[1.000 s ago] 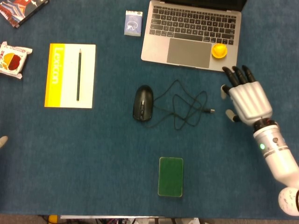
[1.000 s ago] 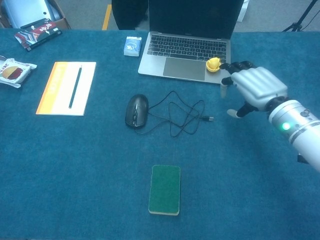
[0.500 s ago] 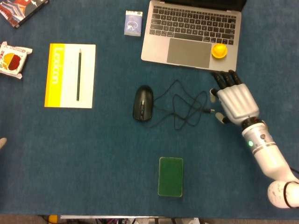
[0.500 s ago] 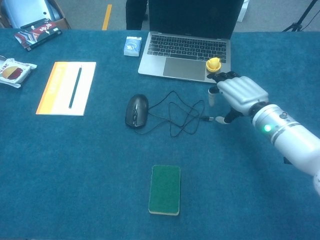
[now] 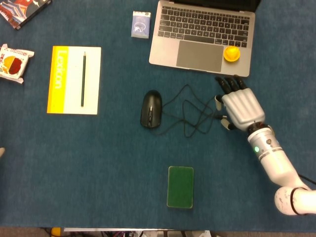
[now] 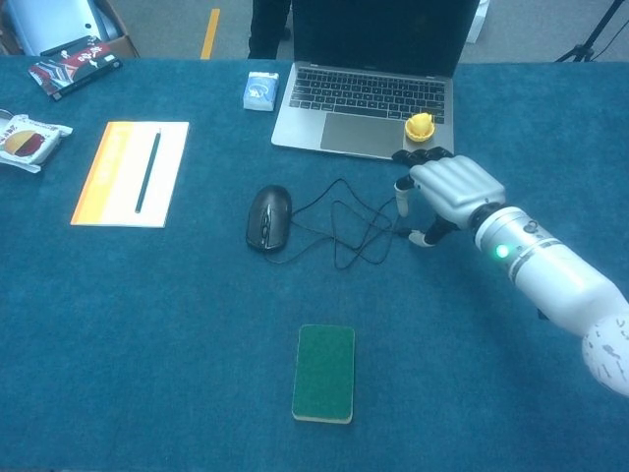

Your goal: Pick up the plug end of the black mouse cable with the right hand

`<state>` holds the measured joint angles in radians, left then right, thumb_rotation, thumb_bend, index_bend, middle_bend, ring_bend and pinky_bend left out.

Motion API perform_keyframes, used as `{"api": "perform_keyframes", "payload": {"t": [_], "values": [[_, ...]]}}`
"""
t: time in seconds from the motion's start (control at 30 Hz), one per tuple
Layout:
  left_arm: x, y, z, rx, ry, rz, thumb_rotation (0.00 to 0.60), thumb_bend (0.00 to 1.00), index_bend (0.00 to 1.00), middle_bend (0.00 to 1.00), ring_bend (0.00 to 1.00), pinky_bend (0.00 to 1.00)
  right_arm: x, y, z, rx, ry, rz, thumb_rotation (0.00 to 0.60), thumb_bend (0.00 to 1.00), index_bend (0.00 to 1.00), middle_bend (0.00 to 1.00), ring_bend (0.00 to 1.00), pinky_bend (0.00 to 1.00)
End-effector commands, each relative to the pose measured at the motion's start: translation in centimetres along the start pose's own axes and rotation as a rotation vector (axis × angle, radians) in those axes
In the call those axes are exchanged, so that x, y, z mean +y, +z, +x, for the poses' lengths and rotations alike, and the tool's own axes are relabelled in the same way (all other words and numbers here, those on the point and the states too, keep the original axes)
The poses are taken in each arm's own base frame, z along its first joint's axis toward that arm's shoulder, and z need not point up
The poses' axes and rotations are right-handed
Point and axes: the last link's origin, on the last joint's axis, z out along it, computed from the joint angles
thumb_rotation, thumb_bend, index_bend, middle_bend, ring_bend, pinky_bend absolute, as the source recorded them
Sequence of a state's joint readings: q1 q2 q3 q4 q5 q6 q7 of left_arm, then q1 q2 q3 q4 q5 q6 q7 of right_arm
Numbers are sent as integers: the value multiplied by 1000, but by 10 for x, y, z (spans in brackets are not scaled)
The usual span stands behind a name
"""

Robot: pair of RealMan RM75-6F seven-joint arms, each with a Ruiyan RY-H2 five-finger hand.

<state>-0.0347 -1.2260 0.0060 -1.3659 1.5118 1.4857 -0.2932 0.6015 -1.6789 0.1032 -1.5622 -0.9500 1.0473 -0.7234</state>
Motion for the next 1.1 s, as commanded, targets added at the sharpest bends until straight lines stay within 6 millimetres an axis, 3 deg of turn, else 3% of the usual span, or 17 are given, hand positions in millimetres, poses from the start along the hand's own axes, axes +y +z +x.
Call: {"api": "perform_keyframes", "payload": {"t": [0.03, 1.1], "values": [[0, 0, 0, 0, -2, 0, 600, 0, 308, 178, 265, 472, 0, 1, -1, -4, 0, 1, 600, 190, 506, 47, 0, 0], [-4, -4, -2, -3, -17, 10, 600, 0, 308, 179, 265, 472, -4, 13, -11, -36, 8, -8, 600, 212, 578, 47, 0, 0]]}}
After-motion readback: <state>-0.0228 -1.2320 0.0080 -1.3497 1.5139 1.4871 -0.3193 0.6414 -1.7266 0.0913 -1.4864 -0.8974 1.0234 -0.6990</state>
